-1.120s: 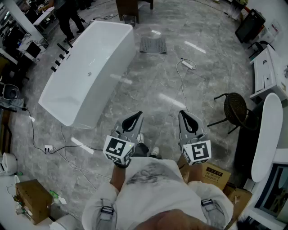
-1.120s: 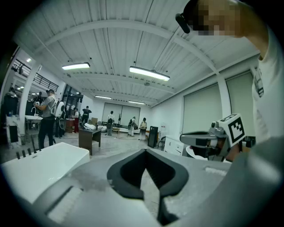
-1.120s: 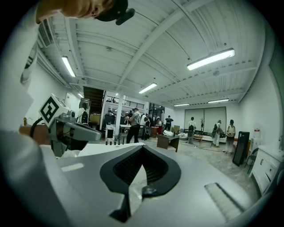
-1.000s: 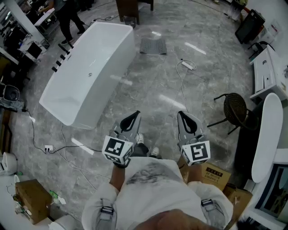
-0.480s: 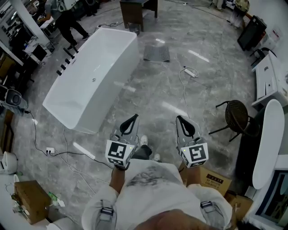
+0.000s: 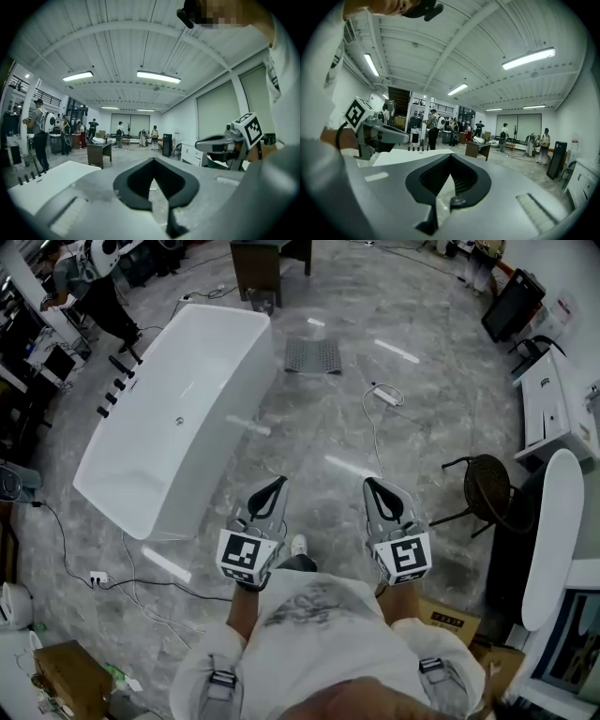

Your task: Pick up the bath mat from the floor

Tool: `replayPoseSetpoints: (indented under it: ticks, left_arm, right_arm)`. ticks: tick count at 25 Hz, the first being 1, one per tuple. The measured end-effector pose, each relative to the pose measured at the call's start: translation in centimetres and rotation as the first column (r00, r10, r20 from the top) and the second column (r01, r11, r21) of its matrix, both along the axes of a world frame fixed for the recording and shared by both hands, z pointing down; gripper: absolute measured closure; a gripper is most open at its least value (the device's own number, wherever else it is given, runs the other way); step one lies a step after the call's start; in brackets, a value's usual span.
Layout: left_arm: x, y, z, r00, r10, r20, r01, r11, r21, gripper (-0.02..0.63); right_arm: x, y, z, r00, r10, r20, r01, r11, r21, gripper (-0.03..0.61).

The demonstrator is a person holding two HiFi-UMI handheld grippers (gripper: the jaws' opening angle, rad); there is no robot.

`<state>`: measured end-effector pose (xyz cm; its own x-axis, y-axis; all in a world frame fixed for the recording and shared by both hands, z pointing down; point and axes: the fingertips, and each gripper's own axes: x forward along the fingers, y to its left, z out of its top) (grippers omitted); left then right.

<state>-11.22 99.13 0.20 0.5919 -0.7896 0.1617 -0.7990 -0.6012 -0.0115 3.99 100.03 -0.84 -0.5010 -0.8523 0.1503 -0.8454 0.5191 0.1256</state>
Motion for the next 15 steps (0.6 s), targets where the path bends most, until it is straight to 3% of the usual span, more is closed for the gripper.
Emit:
replayPoseSetpoints:
  ticks: [15]
  left_arm:
    - [-2.6,-11.8,1.1,0.999,0.047,0.0,-0.047,0.999,-0.006,0.612]
  right_arm:
    - [-2.4,-11.1,1.2,0.998,0.058,-0.038,-0.059,0.998,-0.029,0.577]
